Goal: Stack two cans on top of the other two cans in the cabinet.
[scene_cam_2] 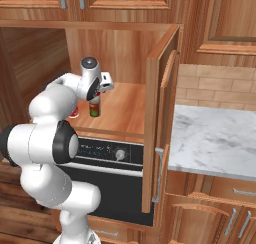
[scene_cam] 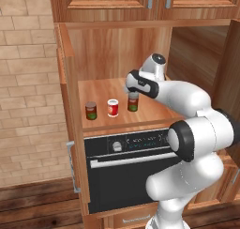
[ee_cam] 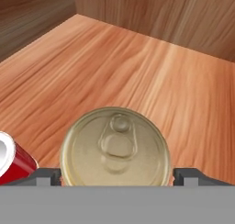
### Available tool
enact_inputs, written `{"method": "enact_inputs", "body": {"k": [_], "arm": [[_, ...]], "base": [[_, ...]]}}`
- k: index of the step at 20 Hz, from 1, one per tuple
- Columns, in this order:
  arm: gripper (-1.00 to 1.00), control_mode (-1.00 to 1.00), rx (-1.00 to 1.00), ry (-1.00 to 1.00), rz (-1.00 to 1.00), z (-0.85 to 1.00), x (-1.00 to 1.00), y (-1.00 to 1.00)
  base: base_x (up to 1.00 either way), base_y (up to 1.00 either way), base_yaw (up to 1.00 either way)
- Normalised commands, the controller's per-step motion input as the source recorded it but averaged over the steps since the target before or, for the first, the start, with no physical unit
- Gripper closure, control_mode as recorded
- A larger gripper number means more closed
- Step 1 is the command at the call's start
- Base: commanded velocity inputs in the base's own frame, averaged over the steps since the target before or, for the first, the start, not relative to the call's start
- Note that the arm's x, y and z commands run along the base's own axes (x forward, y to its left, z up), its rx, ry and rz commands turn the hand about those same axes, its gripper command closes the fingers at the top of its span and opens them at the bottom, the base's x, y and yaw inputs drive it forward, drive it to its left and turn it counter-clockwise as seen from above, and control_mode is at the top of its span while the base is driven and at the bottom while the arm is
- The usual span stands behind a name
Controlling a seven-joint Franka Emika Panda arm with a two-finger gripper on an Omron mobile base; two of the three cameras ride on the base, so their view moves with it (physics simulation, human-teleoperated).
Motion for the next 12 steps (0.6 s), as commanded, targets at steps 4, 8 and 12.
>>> {"method": "enact_inputs", "body": {"k": [4, 8, 12], "arm": [[-1.0, -1.0, 0.0, 0.0, 0.0, -0.03, -0.04, -0.05], [-1.0, -1.0, 0.0, 0.0, 0.0, -0.04, -0.11, 0.0], [-1.0, -1.0, 0.0, 0.0, 0.0, -0.03, -0.1, 0.01]], "base": [[0.0, 0.0, 0.0], [0.0, 0.0, 0.0], [0.0, 0.0, 0.0]]}}
